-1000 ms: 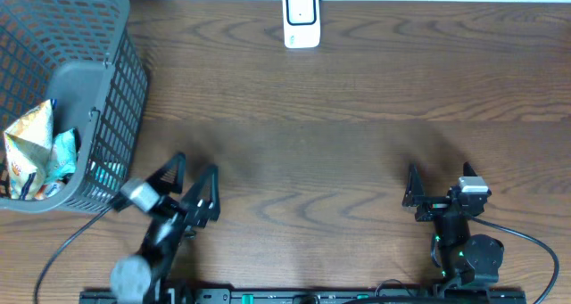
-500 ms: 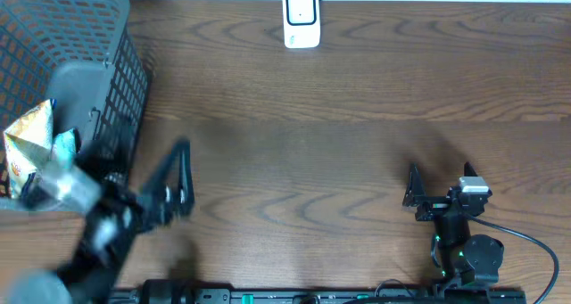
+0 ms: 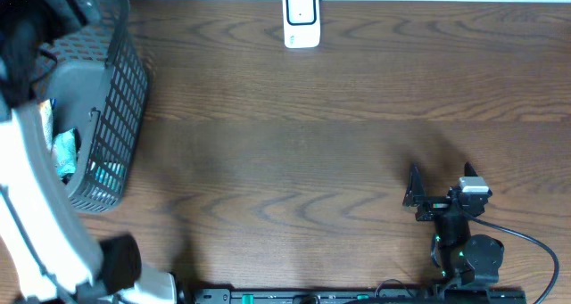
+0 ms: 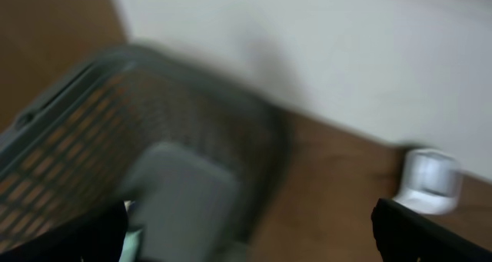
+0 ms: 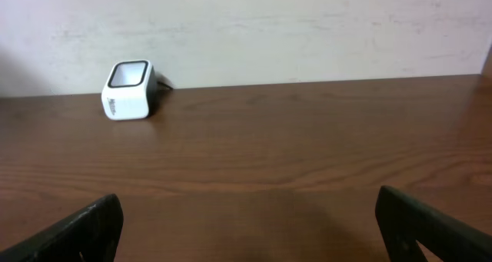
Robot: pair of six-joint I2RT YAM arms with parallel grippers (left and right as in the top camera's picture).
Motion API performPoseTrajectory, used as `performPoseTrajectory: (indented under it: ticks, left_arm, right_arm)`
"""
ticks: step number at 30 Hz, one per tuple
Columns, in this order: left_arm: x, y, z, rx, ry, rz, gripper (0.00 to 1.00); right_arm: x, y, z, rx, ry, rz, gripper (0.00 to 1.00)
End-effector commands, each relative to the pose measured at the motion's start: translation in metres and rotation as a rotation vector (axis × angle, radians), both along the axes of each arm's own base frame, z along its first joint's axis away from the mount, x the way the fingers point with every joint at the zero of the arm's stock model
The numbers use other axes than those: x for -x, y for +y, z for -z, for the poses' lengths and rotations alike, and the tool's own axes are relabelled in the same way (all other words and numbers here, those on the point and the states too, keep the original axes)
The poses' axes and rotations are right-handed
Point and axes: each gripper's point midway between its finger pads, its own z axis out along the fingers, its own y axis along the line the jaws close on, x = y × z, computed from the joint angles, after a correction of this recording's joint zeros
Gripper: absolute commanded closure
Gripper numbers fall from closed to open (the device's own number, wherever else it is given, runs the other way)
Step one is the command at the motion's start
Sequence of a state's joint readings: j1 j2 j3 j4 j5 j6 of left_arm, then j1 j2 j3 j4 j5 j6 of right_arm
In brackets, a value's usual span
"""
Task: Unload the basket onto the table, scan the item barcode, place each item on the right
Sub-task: 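Reach the left gripper into the basket and grasp the orange snack bag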
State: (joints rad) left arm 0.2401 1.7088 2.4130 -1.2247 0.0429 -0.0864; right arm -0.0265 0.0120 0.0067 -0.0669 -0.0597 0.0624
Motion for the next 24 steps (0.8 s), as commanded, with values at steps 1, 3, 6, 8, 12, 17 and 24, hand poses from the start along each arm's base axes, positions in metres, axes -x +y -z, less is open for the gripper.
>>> performPoseTrajectory:
  ticks: [1,3,6,8,12,17,24]
  left_arm:
    - [-0.006,0.027,0.026,-0.043,0.105,-0.071,0.0]
    - [0.0,0.032,0.05,-0.022,0.203,-0.083,0.0]
    - [0.005,0.062,0.071,-0.09,0.301,-0.186,0.0]
    - [0.018,0.093,0.085,-0.144,0.385,-0.314,0.0]
    - [0.037,0.13,0.117,-0.125,0.526,-0.42,0.0]
    - [0.057,0.161,0.154,-0.055,0.656,-0.489,0.0]
    - [0.074,0.163,0.217,0.053,0.857,-0.439,0.0]
  right_arm:
    - [0.0,0.002,0.0,0.012,-0.002,-0.008,0.01]
    - [0.0,0.002,0.0,0.012,-0.001,-0.008,0.01]
    - [0.0,0.002,0.0,0.012,-0.001,-0.008,0.01]
    - [0.0,0.002,0.0,0.012,-0.001,-0.008,0.01]
    - [0.0,0.002,0.0,0.012,-0.001,-0.008,0.01]
    - [0.0,0.002,0.0,0.012,-0.002,-0.008,0.01]
    - [0.0,0.002,0.0,0.012,-0.002,-0.008,0.01]
